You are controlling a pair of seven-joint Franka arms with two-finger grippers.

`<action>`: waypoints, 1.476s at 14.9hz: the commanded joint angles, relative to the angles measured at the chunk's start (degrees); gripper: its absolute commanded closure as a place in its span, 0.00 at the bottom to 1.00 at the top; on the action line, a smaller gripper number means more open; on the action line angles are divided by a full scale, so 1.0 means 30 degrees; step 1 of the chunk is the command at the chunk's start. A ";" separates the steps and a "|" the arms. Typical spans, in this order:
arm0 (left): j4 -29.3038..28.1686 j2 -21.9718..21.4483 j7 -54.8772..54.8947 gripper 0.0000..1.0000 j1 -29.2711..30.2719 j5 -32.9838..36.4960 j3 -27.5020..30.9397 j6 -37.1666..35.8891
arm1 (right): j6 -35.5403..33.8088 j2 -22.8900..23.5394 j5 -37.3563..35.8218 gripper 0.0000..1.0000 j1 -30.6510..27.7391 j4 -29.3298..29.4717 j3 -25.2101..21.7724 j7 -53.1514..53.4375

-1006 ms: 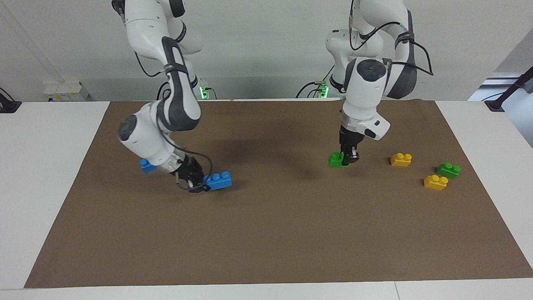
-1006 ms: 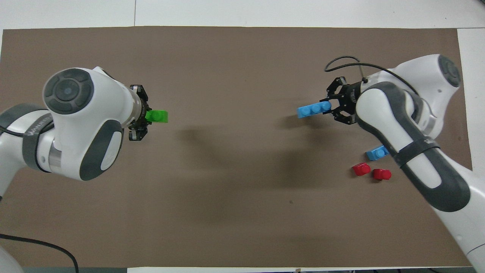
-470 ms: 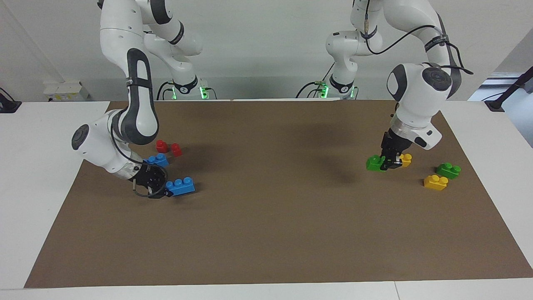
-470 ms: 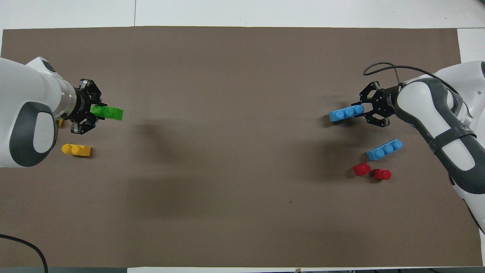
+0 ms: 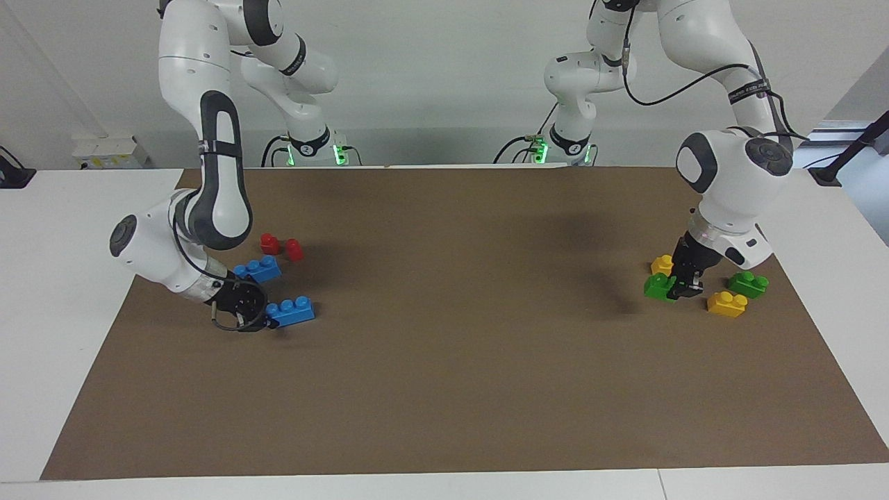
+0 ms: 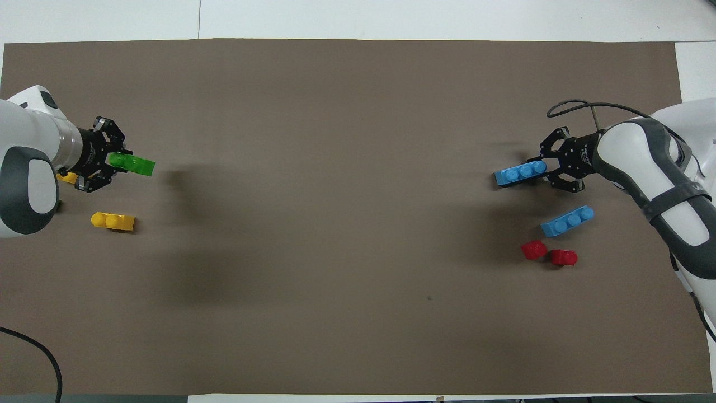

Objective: Remove green block with left arm and hold with right
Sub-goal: 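Lower the green brick with the left gripper while the right gripper sets blue down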

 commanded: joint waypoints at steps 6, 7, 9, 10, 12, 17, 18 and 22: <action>0.0016 0.2118 0.2284 1.00 0.1004 -0.0138 -0.0135 0.2665 | -0.1875 -0.1352 -0.1763 0.02 0.0030 0.1689 0.0215 -0.0514; -0.0012 0.2295 0.2343 1.00 0.1034 -0.0138 -0.0135 0.2958 | -0.2342 -0.1849 -0.2846 0.02 0.0088 0.2098 0.0274 -0.0661; -0.0013 0.2617 0.2344 1.00 0.1064 -0.0109 -0.0135 0.3311 | -0.3658 -0.2903 -0.4897 0.02 0.0613 0.2832 0.0333 -0.2264; -0.0013 0.2735 0.2344 1.00 0.1093 -0.0109 -0.0106 0.3545 | -0.4506 -0.3576 -0.5951 0.01 0.0761 0.2951 0.0333 -0.3579; -0.0013 0.3086 0.2344 1.00 0.1064 -0.0109 -0.0134 0.3868 | -0.6059 -0.5273 -0.7333 0.00 0.0850 0.2952 0.0420 -0.6682; -0.0188 0.3234 0.3047 0.94 0.1238 0.0008 -0.0134 0.4249 | -1.0512 -0.9027 -0.9243 0.00 0.1465 0.3068 0.0596 -1.3392; -0.0218 0.3234 0.3047 0.27 0.1268 0.0037 -0.0135 0.4424 | -1.1014 -0.9380 -0.9243 0.00 0.1524 0.3127 0.0596 -1.4596; 0.0016 0.3263 0.3396 0.00 0.1269 0.0038 -0.0106 0.4427 | -1.1518 -0.9794 -0.9683 0.00 0.1524 0.3011 0.0655 -1.6131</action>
